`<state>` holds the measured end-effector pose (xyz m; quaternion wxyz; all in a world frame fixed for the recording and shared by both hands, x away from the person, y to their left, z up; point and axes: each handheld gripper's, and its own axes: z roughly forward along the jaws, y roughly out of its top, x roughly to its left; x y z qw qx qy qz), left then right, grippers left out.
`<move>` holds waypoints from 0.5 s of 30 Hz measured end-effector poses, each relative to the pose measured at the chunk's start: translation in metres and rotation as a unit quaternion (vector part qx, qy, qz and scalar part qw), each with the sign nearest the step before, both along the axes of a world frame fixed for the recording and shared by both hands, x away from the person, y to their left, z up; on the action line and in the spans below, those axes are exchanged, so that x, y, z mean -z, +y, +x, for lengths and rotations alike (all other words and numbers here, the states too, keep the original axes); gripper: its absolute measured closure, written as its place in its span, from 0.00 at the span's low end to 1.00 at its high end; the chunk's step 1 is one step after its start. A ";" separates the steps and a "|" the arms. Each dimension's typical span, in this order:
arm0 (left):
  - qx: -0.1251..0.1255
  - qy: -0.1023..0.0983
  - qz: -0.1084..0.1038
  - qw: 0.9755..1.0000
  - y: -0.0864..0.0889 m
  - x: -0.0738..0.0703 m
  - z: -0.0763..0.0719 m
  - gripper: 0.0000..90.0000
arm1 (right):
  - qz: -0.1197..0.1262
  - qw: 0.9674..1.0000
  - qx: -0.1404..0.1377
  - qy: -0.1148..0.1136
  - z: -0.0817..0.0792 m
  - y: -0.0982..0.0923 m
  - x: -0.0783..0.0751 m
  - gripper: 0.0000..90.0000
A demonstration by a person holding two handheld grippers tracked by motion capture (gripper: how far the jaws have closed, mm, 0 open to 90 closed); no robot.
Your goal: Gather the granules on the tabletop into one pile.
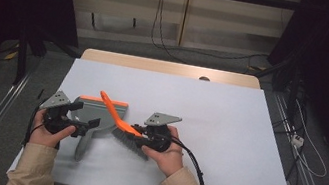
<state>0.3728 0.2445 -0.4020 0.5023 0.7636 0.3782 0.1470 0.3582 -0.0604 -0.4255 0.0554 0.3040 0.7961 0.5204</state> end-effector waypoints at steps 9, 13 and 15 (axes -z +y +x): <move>-0.003 0.001 -0.003 1.000 0.001 0.000 0.000 0.05 | 0.010 1.000 0.006 0.025 0.003 0.011 0.008 0.79; -0.001 0.000 -0.001 1.000 0.001 0.000 0.000 0.05 | 0.002 0.999 0.035 0.039 0.009 0.006 0.010 0.79; -0.001 -0.001 -0.001 1.000 0.001 0.000 0.000 0.05 | 0.004 0.998 0.047 0.048 0.012 0.000 0.011 0.79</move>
